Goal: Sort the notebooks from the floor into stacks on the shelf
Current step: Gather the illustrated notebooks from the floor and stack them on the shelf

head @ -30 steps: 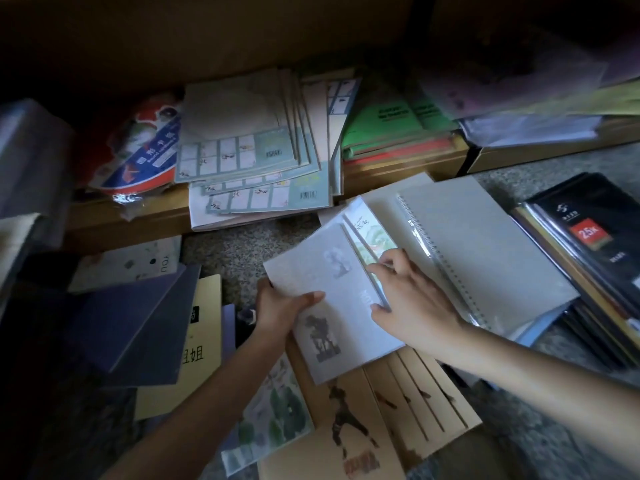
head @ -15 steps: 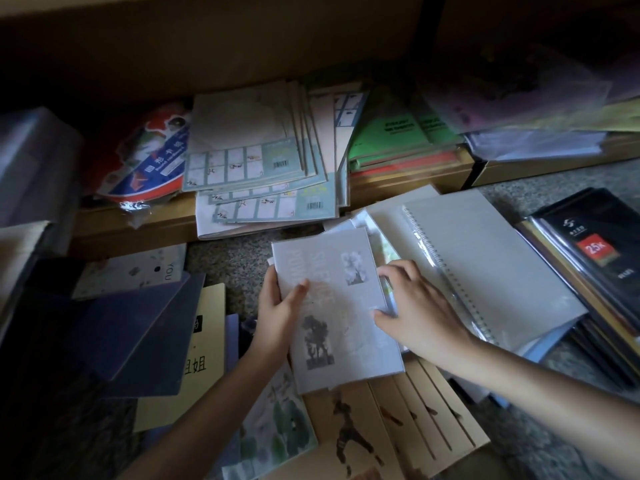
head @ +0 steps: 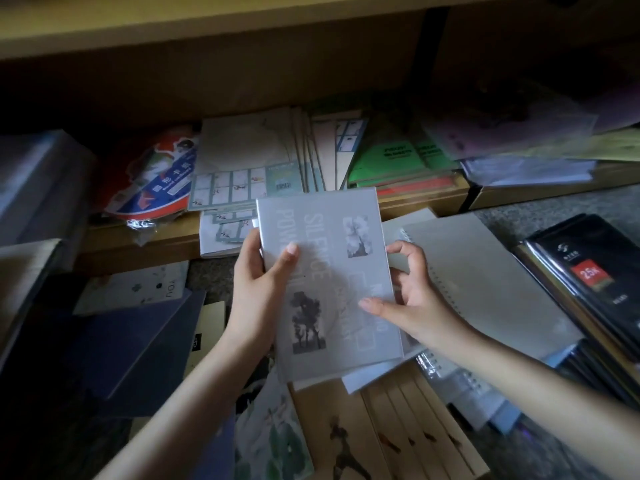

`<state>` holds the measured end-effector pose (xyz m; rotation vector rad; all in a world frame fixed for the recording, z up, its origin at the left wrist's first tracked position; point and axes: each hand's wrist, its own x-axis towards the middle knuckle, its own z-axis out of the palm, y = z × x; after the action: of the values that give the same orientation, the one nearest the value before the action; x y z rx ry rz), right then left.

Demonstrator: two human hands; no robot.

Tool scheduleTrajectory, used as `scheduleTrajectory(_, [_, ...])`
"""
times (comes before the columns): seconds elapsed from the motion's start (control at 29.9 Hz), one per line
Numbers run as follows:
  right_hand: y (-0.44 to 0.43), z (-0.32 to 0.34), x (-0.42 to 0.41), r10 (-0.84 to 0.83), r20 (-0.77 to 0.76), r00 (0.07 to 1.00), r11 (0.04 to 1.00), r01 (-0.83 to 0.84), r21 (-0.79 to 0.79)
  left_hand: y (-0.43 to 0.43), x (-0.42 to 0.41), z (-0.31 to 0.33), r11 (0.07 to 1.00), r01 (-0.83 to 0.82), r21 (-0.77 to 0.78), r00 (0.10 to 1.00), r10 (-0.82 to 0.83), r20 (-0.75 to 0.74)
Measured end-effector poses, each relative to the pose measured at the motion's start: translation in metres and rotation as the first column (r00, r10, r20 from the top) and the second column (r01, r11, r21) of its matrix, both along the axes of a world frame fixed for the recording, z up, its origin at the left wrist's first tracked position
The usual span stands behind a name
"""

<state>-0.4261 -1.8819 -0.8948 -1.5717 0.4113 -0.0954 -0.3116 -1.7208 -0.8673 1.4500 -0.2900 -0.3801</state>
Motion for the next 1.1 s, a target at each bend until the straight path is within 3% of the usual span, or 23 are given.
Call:
scheduleTrajectory(0.2, [-0.003, 0.015, 0.002, -0.119, -0.016, 0.993, 0.901, 0.115, 0.419, 0.002, -0.004, 0.029, 0.967, 0.216, -0.131, 0.973, -0.224, -0.047])
scheduleTrajectory(0.3, [-0.011, 0.027, 0.001, -0.12, 0.003, 0.993, 0.867, 0.103, 0.488, -0.001, -0.014, 0.031, 0.959, 0.199, -0.2, 0.959, -0.233, -0.162])
scheduleTrajectory(0.4, [-0.02, 0.038, 0.002, -0.186, 0.058, 0.981, 0.892, 0.144, 0.428, -0.006, -0.026, 0.027, 0.945, 0.27, -0.186, 0.933, -0.304, -0.194])
scheduleTrajectory(0.54, [-0.028, 0.05, 0.009, -0.262, 0.217, 0.94, 0.952, 0.216, 0.216, -0.007, -0.028, 0.034, 0.95, 0.311, -0.038, 0.95, -0.312, -0.021])
scheduleTrajectory(0.7, [-0.031, 0.081, 0.031, -0.048, 0.366, 0.929, 0.993, 0.084, -0.083, 0.002, -0.02, 0.062, 0.913, 0.407, 0.003, 0.911, -0.406, -0.069])
scheduleTrajectory(0.77, [-0.03, 0.099, 0.046, 0.023, 0.406, 0.914, 0.99, 0.036, -0.138, 0.002, -0.009, 0.079, 0.941, 0.336, -0.038, 0.942, -0.335, 0.018])
scheduleTrajectory(0.97, [-0.009, 0.168, 0.089, 0.021, 0.546, 0.837, 0.999, -0.034, 0.014, 0.012, 0.028, 0.155, 0.99, 0.058, -0.128, 0.976, -0.029, 0.216])
scheduleTrajectory(1.1, [0.013, 0.204, 0.12, 0.015, 0.509, 0.861, 0.996, -0.055, 0.064, 0.026, 0.059, 0.206, 0.98, -0.114, -0.166, 0.97, 0.146, 0.195])
